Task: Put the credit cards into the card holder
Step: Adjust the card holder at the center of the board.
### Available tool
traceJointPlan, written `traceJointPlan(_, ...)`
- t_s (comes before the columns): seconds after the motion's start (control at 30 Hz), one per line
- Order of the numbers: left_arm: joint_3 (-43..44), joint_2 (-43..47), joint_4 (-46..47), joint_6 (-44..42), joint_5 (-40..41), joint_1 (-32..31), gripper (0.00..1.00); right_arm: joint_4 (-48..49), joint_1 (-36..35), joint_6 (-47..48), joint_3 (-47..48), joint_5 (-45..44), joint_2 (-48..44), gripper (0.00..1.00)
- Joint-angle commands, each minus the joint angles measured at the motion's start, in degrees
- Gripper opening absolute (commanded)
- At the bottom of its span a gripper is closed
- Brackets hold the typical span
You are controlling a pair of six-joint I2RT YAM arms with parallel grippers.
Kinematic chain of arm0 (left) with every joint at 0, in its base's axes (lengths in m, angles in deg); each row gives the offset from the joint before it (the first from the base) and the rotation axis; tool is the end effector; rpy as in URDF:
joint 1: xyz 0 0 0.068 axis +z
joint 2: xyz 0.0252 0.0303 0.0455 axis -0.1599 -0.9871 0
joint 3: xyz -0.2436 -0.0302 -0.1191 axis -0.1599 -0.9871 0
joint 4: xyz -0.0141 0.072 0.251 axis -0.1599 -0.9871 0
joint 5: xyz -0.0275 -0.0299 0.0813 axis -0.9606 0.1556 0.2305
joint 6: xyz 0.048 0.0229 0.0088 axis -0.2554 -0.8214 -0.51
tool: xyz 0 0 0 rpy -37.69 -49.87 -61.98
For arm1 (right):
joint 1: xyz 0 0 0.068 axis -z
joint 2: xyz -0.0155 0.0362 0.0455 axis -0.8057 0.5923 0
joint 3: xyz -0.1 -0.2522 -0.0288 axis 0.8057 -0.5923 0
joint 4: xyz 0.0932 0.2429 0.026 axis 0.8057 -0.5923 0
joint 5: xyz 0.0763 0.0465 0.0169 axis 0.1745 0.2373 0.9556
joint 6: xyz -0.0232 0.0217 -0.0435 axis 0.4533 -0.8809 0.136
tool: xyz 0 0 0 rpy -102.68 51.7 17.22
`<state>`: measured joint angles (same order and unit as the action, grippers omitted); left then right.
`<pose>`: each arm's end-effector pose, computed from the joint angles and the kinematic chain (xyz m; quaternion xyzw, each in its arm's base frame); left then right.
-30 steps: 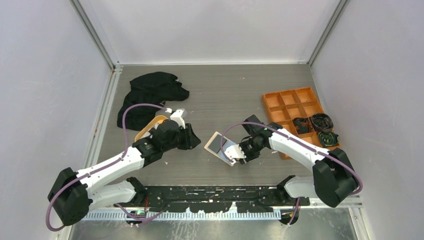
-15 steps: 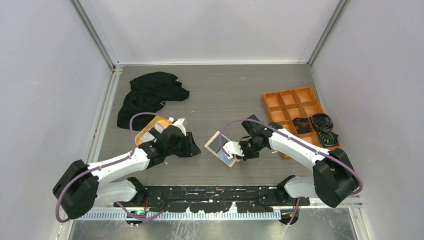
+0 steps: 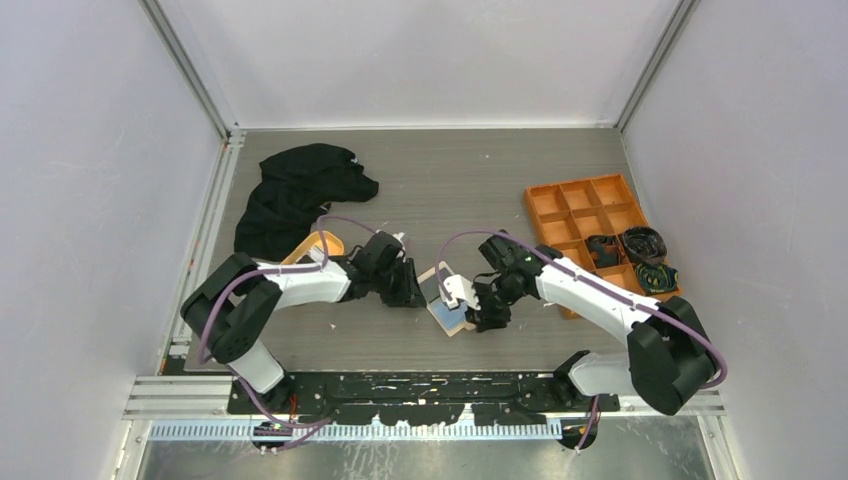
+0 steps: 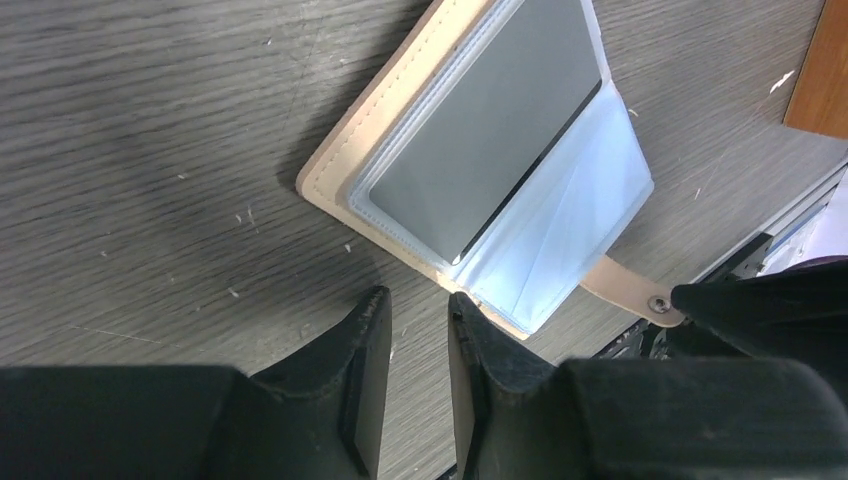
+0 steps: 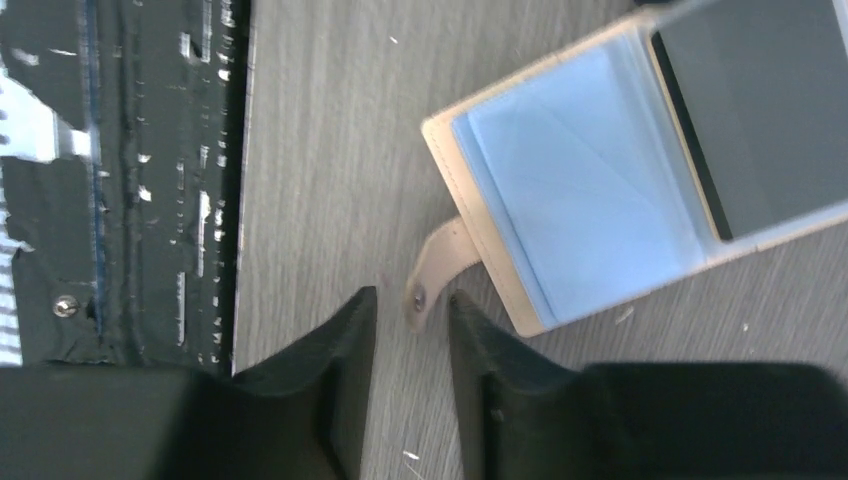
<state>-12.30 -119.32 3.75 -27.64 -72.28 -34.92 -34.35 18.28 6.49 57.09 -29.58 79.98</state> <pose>0.2124 -0.2178 0.1450 -0.0131 0.9371 -0.3198 0.1393 0.1643 0.1404 0.1933 -0.7254 0.6148 0.2475 0.1859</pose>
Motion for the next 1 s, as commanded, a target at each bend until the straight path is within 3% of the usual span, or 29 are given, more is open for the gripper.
traceJointPlan(0.0, 3.8, -0.8, -2.4, -0.1, -1.9, 0.2, 0.30, -3.4, -0.8, -2.5, 6.0, 6.2, -1.5, 0.48)
traceJointPlan(0.1, 8.7, -3.5, -7.2, -2.3, -2.9, 0.6, 0.35, -8.1, 0.7, -5.2, 11.7, 6.9, -2.0, 0.63)
traceJointPlan(0.27, 16.2, -8.8, -12.1, -5.3, -8.1, 2.6, 0.39, -7.2, 8.1, -8.2, 13.0, 3.1, -4.3, 0.64)
traceJointPlan(0.4, 18.9, -11.0, -13.9, -6.3, -10.7, 3.7, 0.40, -0.8, 14.6, -13.1, 10.0, -3.5, -1.7, 0.51)
traceJointPlan(0.57, 19.8, -9.9, -14.7, -6.0, -10.0, 3.8, 0.40, -0.6, 15.0, -20.6, 11.9, -6.1, 7.1, 0.28)
traceJointPlan(0.8, 12.7, 2.7, -17.0, -4.8, 0.1, 3.4, 0.34, 2.1, 12.8, -34.5, 13.8, -10.2, 16.7, 0.20)
traceJointPlan(0.97, 10.2, 3.5, -18.9, -4.4, -0.8, 4.3, 0.28, 0.5, 10.1, -38.2, 17.1, -12.8, 22.8, 0.18)
